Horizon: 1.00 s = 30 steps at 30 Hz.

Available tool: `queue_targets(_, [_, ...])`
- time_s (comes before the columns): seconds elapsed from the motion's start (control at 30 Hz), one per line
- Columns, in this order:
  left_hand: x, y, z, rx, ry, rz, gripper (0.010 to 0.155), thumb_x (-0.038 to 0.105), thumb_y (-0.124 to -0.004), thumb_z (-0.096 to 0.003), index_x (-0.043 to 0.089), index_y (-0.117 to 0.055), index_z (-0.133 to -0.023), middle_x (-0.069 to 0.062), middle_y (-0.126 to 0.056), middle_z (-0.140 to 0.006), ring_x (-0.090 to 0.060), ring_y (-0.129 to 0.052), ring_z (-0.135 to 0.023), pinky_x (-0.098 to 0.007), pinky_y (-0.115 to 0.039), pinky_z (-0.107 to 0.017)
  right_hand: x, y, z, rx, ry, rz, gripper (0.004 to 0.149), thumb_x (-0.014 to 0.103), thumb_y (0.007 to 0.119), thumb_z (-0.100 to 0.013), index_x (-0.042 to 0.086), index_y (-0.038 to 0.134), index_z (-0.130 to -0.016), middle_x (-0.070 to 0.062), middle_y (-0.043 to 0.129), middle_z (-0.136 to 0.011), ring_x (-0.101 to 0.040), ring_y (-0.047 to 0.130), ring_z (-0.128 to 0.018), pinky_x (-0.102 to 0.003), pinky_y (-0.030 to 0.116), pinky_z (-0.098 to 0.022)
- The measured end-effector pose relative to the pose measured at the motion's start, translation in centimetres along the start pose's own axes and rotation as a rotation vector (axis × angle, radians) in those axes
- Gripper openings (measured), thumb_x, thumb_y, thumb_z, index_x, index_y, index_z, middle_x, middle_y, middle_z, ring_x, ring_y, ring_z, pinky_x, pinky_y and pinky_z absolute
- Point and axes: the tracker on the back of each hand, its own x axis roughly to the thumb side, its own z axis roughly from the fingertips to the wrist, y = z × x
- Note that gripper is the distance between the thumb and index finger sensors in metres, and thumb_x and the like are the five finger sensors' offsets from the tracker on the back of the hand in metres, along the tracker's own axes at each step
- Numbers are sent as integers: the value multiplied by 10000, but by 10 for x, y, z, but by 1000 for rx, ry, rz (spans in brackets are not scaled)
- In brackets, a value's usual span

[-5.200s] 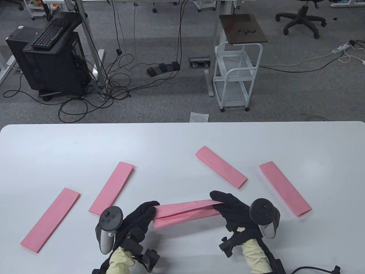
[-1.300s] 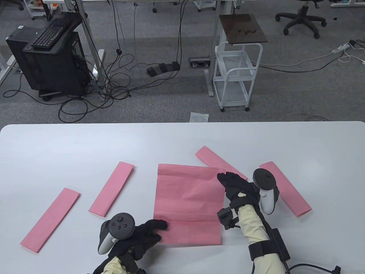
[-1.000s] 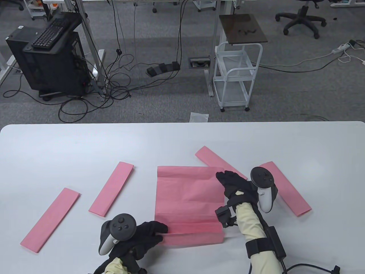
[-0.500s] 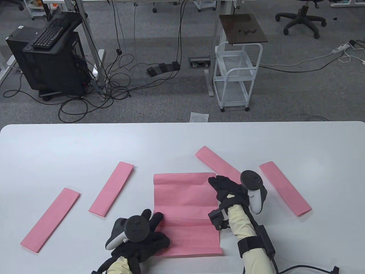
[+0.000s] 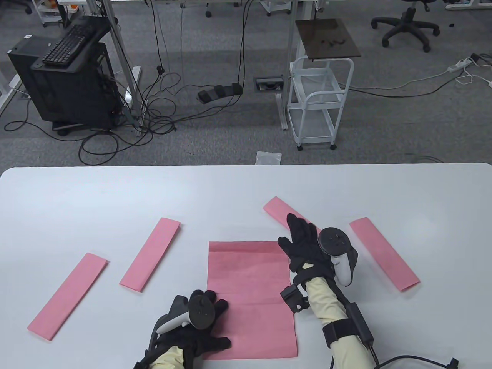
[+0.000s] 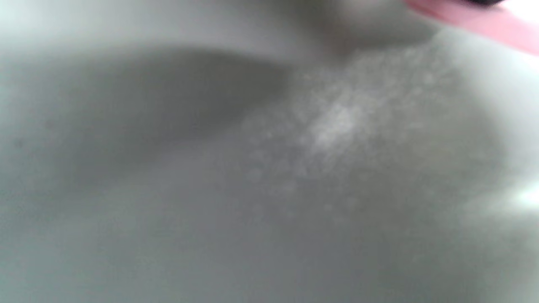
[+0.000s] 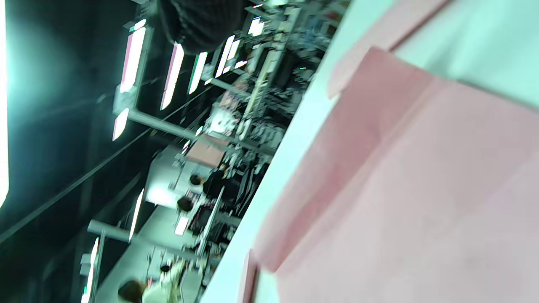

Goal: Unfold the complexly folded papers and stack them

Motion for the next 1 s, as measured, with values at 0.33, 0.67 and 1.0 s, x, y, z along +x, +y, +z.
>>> queue_targets(0.33, [1,-1,0,2,34,-25,977,756,-595,-424,451,149,-978,137,356,-976,-210,358,-916,-501,203,-597,-20,123,76,771,-96,754,777,517,698,-486,410,203,-1076,139,-43,-1137,-103,-169,-991,-466,-139,-659])
queue_targets(0.67, [2,-1,0,10,60,-9,974,753,-604,-400,474,139,-965,166,346,-972,-192,356,-913,-486,204,-602,-67,60,84,744,124,772,737,556,674,-467,577,155,-989,345,-99,-1063,27,-172,-977,-445,-162,-658])
queue_targets(1.0, [3,-1,0,9,69,-7,973,749,-601,-392,476,143,-956,169,351,-964,-187,361,-909,-485,210,-601,-50,62,90,647,-39,722,727,506,679,-501,425,238,-1073,155,1,-1152,-119,-115,-1028,-487,-114,-675])
